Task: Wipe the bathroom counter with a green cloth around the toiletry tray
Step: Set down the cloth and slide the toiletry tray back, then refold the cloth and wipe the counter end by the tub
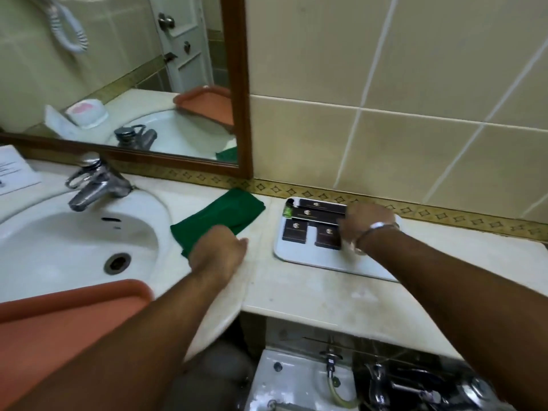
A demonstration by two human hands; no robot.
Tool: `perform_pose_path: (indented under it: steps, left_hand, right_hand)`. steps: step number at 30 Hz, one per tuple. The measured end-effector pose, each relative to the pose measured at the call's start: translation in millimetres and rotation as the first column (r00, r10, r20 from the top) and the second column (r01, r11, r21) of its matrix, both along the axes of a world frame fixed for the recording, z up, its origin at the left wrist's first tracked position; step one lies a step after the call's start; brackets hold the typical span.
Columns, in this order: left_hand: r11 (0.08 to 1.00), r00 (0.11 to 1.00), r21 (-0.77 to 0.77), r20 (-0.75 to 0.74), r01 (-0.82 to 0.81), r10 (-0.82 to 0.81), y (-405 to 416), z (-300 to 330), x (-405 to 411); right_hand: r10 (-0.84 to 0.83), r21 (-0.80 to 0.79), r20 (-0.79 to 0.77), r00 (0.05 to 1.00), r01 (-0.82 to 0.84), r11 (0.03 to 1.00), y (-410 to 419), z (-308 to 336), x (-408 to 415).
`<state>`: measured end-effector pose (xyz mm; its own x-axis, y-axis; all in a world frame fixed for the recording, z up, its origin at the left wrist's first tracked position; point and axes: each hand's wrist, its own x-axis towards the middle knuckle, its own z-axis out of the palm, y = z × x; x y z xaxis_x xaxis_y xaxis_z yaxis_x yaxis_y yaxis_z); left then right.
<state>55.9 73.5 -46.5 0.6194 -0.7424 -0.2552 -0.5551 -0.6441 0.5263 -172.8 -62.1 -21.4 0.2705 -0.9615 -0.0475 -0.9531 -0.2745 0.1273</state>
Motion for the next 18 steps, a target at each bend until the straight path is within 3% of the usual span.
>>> perform_pose_path:
  steps: [1, 3, 4, 6, 8, 10, 12, 14, 16, 18]
  left_hand:
    - [1.000, 0.979, 0.007, 0.203, -0.027, 0.025, 4.0, 5.2, 23.0]
    - [0.987, 0.941, 0.057, 0.316, -0.150, 0.124, 7.4, 9.1, 62.6]
    - [0.974, 0.954, 0.112, 0.252, -0.196, 0.163, 7.5, 7.3, 79.0]
    - [0.965, 0.975, 0.174, -0.074, -0.195, 0.210, 3.5, 1.1, 101.6]
    - [0.972, 0.907, 0.141, -0.355, -0.187, 0.226, -2.5, -3.1, 107.4]
    - [0.975, 0.898, 0.101, -0.379, -0.198, 0.222, -8.1, -9.4, 106.0]
    - [0.975, 0.921, 0.094, -0.321, -0.200, 0.220, -13.8, -15.7, 102.5]
    - [0.974, 0.947, 0.121, -0.238, -0.193, 0.217, -16.7, -17.9, 102.9]
    - [0.976, 0.967, 0.130, -0.168, -0.172, 0.193, -13.3, -15.7, 102.8]
    - [0.988, 0.980, 0.067, -0.140, -0.136, 0.145, -7.0, -9.0, 102.7]
  right_hand:
    - [0.061, 0.061, 0.175, 0.983, -0.073, 0.996, -0.1, 2.4, 33.1]
    - [0.048, 0.218, 0.467, 0.883, -0.168, 0.961, 3.2, 0.2, 97.6]
    - [-0.011, 0.289, 0.535, 0.845, -0.171, 0.942, 4.7, -3.8, 126.6]
    - [-0.108, 0.390, 0.526, 0.844, -0.126, 0.912, 5.3, -15.5, 171.6]
    - [-0.148, 0.394, 0.464, 0.873, -0.053, 0.918, 1.5, -26.5, 193.8]
    - [-0.156, 0.344, 0.406, 0.900, 0.007, 0.939, -5.0, -33.5, 203.5]
    - [-0.225, 0.429, 0.440, 0.869, 0.017, 0.903, -11.8, -37.8, 206.4]
    - [-0.343, 0.570, 0.534, 0.773, -0.030, 0.821, -17.8, -41.6, 205.2]
    - [-0.406, 0.548, 0.662, 0.630, -0.037, 0.836, -11.1, -37.2, 199.3]
    - [-0.400, 0.489, 0.817, 0.416, -0.130, 0.863, 4.4, -25.5, 186.4]
